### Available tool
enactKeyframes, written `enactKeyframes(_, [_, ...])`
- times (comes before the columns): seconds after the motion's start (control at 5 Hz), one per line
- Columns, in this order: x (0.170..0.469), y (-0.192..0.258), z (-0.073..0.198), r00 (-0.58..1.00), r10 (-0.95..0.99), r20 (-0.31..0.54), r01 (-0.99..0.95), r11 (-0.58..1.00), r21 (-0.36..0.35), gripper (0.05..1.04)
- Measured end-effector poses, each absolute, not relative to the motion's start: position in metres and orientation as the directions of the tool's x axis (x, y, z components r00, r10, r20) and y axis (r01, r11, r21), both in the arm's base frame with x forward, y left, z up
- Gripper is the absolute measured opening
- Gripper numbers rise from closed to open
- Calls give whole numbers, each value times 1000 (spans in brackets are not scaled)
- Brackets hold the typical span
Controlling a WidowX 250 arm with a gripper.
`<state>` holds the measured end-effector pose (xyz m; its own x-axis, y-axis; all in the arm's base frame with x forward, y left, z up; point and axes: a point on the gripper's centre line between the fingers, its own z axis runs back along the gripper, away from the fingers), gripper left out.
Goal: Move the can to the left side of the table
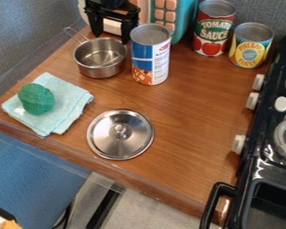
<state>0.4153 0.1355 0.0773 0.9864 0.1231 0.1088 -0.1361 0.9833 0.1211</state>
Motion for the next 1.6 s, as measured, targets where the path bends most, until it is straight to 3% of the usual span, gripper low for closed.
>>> enactKeyframes(1.0, [394,34,69,997,62,46,-66,995,73,999])
enactKeyframes(1.6, [387,2,67,1000,14,17,-15,999,44,999])
